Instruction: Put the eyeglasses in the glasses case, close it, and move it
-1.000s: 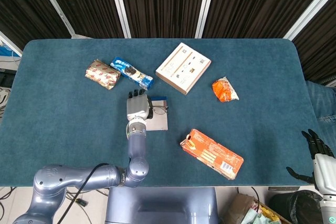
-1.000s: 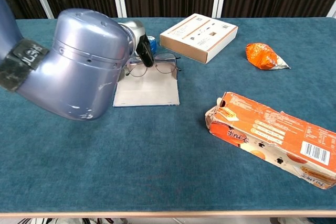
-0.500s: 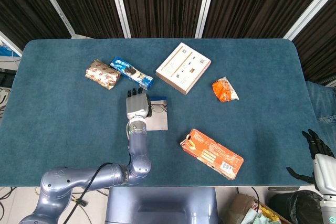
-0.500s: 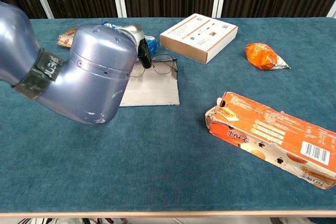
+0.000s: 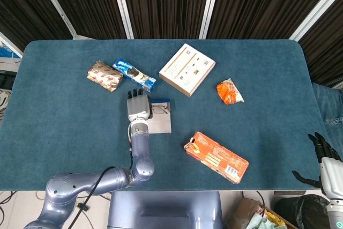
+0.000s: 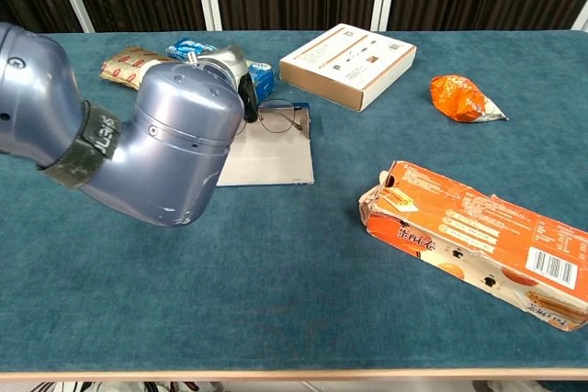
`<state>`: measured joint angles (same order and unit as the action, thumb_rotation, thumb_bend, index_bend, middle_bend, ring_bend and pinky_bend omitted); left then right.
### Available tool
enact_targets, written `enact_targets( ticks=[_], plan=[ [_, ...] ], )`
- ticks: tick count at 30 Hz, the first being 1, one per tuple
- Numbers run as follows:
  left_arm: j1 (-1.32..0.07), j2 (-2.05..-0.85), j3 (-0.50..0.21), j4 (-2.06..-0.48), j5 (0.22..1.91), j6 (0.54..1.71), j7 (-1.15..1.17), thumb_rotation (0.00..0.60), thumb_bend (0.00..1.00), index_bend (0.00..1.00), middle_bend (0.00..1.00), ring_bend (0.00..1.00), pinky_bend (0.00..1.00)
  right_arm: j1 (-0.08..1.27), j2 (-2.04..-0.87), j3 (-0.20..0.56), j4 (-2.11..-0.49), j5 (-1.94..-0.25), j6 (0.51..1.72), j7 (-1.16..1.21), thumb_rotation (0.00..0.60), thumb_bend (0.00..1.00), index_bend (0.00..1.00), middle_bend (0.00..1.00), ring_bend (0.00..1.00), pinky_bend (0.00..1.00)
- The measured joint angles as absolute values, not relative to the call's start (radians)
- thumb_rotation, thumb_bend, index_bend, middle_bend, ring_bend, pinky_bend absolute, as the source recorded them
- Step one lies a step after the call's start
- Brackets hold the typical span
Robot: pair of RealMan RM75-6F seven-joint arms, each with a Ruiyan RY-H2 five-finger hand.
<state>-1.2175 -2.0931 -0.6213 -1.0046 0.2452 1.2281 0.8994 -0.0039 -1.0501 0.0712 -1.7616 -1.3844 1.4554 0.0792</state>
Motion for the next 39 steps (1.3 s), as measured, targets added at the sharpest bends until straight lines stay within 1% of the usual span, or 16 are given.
enact_targets(
  ticks=[9,33,36,39],
  plan=[
    [-1.214,-2.113,-0.644,-0.951,0.246,1.188,0.895,0.600,0.47,0.58,0.10,0.00,0.00,-0.004,-1.049,0.071,-1.762,-1.385,1.456,0.079,0.600,0.23,0.09,0.04,0.12,0.16],
    [-1.215,-2.145,-0.675,-0.887,0.277,1.160,0.884,0.600,0.47,0.59,0.10,0.00,0.00,-0.004,-1.048,0.070,-1.764,-1.385,1.453,0.082,0.600,0.23,0.09,0.04,0.12,0.16],
    [-1.216,-2.148,-0.685,-0.870,0.276,1.154,0.879,0.600,0.47,0.58,0.10,0.00,0.00,-0.004,-1.047,0.070,-1.764,-1.386,1.454,0.083,0.600,0.23,0.09,0.04,0.12,0.16],
    [-1.218,-2.151,-0.693,-0.856,0.278,1.147,0.874,0.600,0.47,0.55,0.09,0.00,0.00,-0.004,-1.047,0.070,-1.764,-1.384,1.451,0.083,0.600,0.23,0.09,0.04,0.12,0.16]
  ],
)
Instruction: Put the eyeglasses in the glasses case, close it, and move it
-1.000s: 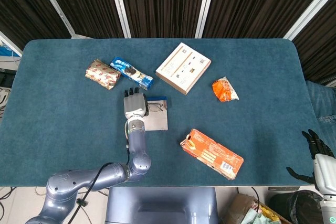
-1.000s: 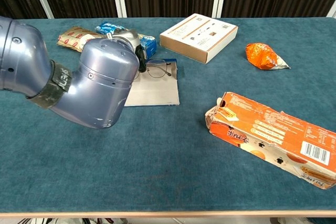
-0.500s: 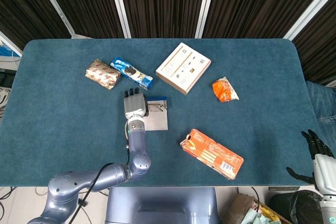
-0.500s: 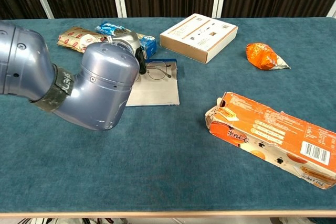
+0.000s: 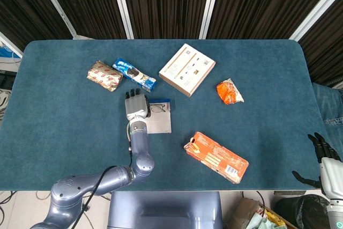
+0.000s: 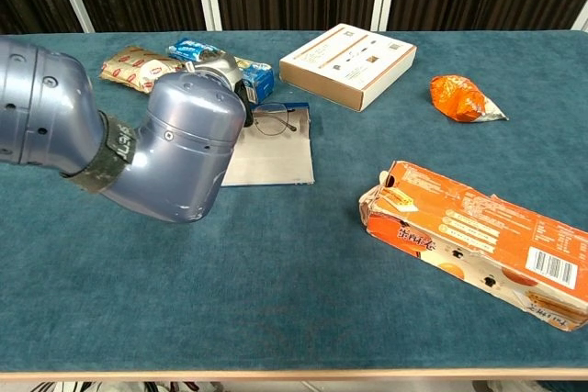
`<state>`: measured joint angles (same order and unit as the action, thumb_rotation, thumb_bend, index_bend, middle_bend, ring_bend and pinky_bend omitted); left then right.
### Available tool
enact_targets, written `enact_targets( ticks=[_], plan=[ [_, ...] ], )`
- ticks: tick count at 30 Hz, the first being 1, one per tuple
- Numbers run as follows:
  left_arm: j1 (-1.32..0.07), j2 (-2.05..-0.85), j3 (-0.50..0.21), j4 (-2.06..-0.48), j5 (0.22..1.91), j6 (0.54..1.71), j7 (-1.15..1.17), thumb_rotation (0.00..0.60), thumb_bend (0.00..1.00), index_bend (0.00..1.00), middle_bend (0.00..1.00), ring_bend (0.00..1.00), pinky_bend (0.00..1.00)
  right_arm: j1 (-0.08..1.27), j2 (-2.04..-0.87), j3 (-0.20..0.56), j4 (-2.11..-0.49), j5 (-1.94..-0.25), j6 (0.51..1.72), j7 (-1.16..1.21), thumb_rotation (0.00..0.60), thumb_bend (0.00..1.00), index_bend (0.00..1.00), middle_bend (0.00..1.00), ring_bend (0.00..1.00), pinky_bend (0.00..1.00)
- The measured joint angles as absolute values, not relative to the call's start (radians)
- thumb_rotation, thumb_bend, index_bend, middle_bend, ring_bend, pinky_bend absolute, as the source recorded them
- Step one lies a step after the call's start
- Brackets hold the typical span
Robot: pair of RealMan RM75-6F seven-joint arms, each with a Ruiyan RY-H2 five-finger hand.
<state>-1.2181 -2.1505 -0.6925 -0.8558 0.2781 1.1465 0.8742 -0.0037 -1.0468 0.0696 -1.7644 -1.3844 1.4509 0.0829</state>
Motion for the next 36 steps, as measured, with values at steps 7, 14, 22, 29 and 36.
enact_targets(
  ticks=[7,14,22,29,36],
  plan=[
    [-1.214,-2.154,-0.694,-0.851,0.280,1.133,0.881,0.600,0.43,0.48,0.09,0.00,0.00,-0.003,-1.047,0.069,-1.766,-1.384,1.449,0.081,0.600,0.23,0.09,0.04,0.12,0.16],
    [-1.210,-2.154,-0.695,-0.869,0.278,1.130,0.893,0.600,0.43,0.39,0.07,0.00,0.00,-0.003,-1.046,0.069,-1.767,-1.384,1.449,0.081,0.600,0.23,0.09,0.04,0.12,0.16],
    [-1.196,-2.141,-0.692,-0.932,0.291,1.160,0.892,0.600,0.43,0.31,0.07,0.00,0.00,-0.002,-1.046,0.069,-1.765,-1.384,1.448,0.085,0.600,0.23,0.09,0.04,0.12,0.16],
    [-1.155,-2.087,-0.659,-1.082,0.324,1.222,0.911,0.600,0.43,0.31,0.07,0.00,0.00,-0.001,-1.047,0.068,-1.767,-1.386,1.446,0.081,0.600,0.24,0.09,0.04,0.12,0.16],
    [-1.107,-2.002,-0.582,-1.217,0.357,1.266,0.991,0.600,0.43,0.30,0.07,0.00,0.00,-0.001,-1.049,0.069,-1.769,-1.381,1.446,0.077,0.600,0.23,0.09,0.04,0.12,0.16]
  ],
)
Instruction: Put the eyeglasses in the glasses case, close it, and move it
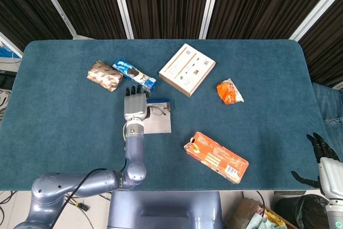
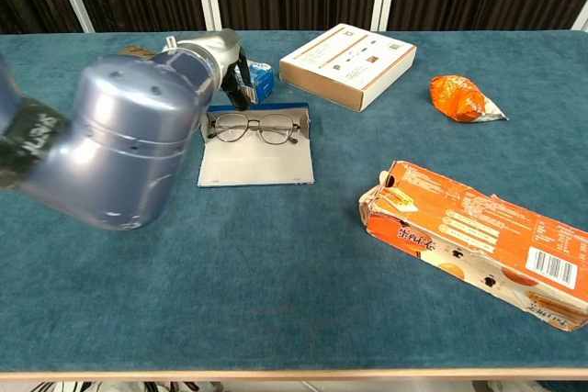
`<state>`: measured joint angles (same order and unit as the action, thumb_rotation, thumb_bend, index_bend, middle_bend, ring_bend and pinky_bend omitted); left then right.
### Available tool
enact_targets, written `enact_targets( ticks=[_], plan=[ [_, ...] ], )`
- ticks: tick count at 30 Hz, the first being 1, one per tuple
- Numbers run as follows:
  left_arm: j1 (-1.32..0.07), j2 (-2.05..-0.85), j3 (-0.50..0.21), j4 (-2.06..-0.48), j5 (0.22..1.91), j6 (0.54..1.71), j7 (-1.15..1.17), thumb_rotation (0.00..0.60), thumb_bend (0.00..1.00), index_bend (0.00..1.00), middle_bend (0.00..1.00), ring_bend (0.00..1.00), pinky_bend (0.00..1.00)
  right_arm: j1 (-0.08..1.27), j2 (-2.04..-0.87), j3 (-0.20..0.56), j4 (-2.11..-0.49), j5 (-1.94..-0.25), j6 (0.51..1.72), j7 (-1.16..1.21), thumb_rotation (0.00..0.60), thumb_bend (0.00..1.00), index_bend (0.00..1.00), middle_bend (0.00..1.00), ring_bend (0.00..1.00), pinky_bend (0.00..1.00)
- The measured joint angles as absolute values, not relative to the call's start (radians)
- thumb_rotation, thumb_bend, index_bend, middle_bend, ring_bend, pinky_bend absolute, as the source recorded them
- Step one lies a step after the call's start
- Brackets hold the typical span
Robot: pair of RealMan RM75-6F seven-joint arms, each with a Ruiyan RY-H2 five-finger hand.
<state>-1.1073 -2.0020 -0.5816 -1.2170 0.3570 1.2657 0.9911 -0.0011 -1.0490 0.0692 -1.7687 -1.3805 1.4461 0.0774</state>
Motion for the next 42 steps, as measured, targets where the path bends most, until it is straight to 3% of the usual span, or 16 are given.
enact_targets(
  ticks=[5,11,17,22,31,42],
  plan=[
    [-1.065,-1.936,-0.520,-1.336,0.360,1.260,1.029,0.600,0.43,0.27,0.08,0.00,0.03,-0.001,-1.049,0.070,-1.770,-1.378,1.445,0.075,0.600,0.23,0.09,0.04,0.12,0.16],
    [-1.003,-1.849,-0.412,-1.455,0.415,1.237,1.028,0.600,0.43,0.18,0.15,0.05,0.21,-0.001,-1.049,0.070,-1.770,-1.377,1.444,0.076,0.600,0.24,0.09,0.04,0.12,0.16],
    [-0.961,-1.802,-0.355,-1.530,0.501,1.216,0.960,0.600,0.45,0.07,0.33,0.27,0.43,-0.001,-1.050,0.070,-1.769,-1.377,1.446,0.076,0.600,0.24,0.09,0.04,0.12,0.16],
    [-0.939,-1.779,-0.329,-1.570,0.548,1.207,0.909,0.600,0.48,0.02,0.58,0.54,0.65,-0.001,-1.049,0.070,-1.770,-1.378,1.446,0.076,0.600,0.24,0.09,0.04,0.12,0.16],
    [-0.918,-1.726,-0.336,-1.666,0.440,1.134,0.856,0.600,0.53,0.00,0.74,0.70,0.74,-0.001,-1.048,0.070,-1.770,-1.378,1.446,0.078,0.600,0.25,0.09,0.04,0.12,0.16],
    [-0.968,-1.703,-0.343,-1.652,0.292,1.078,0.843,0.600,0.53,0.00,0.78,0.74,0.77,-0.001,-1.047,0.070,-1.773,-1.374,1.444,0.078,0.600,0.26,0.09,0.04,0.12,0.16]
  ],
)
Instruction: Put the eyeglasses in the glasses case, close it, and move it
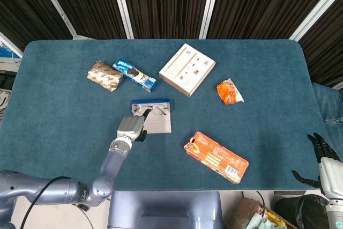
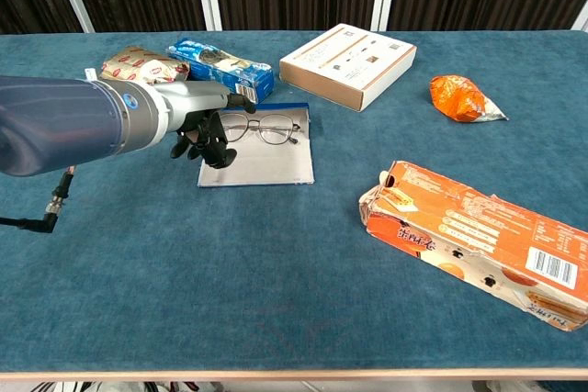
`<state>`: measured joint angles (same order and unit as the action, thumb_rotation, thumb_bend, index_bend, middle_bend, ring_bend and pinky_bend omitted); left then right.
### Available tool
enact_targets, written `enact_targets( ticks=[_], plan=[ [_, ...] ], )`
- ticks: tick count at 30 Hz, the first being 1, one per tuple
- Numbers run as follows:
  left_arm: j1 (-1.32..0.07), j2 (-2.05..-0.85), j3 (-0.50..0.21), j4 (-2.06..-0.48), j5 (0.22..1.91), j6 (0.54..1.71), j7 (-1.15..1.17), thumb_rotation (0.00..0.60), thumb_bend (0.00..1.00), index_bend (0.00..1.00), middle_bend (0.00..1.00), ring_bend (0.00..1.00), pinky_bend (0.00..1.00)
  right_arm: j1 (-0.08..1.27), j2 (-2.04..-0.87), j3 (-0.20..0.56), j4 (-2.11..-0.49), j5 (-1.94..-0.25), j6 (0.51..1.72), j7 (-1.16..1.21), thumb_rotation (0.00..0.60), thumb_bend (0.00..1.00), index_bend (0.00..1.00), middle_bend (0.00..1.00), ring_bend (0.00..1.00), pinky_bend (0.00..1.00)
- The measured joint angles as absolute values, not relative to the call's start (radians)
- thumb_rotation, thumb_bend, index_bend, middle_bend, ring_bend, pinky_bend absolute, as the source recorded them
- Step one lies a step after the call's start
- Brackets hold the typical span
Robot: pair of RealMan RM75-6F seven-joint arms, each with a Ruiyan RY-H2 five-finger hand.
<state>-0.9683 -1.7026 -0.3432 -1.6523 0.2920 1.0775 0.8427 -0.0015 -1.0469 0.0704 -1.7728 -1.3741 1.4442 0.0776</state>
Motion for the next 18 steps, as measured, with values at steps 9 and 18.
enact_targets(
  ticks=[9,18],
  plan=[
    [-1.007,-1.767,-0.327,-1.525,0.284,1.089,0.836,0.600,0.53,0.00,0.78,0.74,0.77,-0.001,-1.044,0.071,-1.774,-1.371,1.441,0.082,0.600,0.26,0.09,0.04,0.12,0.16],
    [-1.024,-1.792,-0.324,-1.468,0.266,1.067,0.826,0.600,0.53,0.00,0.78,0.74,0.77,-0.001,-1.044,0.072,-1.775,-1.367,1.440,0.083,0.600,0.26,0.09,0.04,0.12,0.16]
  ],
)
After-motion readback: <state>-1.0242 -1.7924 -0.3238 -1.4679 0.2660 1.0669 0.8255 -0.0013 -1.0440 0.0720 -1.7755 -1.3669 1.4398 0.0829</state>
